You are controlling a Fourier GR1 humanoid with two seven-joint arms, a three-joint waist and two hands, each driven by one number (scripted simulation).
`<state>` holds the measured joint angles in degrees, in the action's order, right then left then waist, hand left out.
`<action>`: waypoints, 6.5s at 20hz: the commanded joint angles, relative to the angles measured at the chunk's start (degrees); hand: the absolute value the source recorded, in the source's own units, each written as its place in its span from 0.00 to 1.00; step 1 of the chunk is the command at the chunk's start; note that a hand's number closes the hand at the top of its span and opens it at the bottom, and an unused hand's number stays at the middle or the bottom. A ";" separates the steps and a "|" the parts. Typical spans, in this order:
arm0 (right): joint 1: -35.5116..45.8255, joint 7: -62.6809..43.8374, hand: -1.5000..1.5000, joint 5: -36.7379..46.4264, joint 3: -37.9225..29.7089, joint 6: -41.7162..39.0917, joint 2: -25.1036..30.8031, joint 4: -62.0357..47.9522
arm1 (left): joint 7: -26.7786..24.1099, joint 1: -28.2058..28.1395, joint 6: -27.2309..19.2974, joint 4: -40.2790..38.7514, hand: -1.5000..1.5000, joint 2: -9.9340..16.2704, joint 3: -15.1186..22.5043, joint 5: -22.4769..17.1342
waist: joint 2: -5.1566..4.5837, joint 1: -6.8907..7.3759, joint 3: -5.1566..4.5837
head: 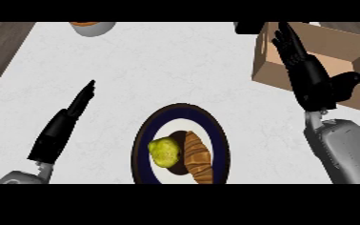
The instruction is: Pick the croissant from the plate and place it in the cardboard box
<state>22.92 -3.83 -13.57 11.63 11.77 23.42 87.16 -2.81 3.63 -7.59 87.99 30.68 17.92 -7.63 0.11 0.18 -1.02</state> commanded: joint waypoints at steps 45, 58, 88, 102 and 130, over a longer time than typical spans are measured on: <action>-19.91 -74.03 0.00 82.61 41.57 -35.23 -23.06 27.19 | 3.52 1.62 -13.87 -12.01 0.50 -14.97 -9.00 -2.50 | -0.01 0.38 0.88; -13.39 -80.04 0.00 76.46 41.23 -31.25 -23.26 18.05 | 1.46 1.97 -11.39 -14.39 0.50 -14.51 -10.98 -3.13 | -0.20 0.70 0.88; -5.58 -80.96 0.00 70.62 37.37 -23.52 -23.34 0.55 | 2.81 4.66 -10.54 -16.39 0.50 -15.65 -12.19 -1.31 | -0.22 0.30 0.97; -7.28 -74.59 0.00 71.42 34.88 -20.25 -23.35 -5.65 | 3.91 1.04 -10.61 -12.04 0.50 -16.47 -12.41 -0.55 | -0.04 0.13 1.02; -19.86 -20.03 1.00 58.41 30.35 -8.27 16.00 15.19 | 2.75 0.59 -7.87 -12.95 0.50 -16.04 -16.13 1.54 | 0.03 -0.81 1.04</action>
<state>7.64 -32.41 45.70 44.32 0.31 31.66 97.39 -0.06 4.36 -15.64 74.77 13.90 2.34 -6.67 0.24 -0.75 0.03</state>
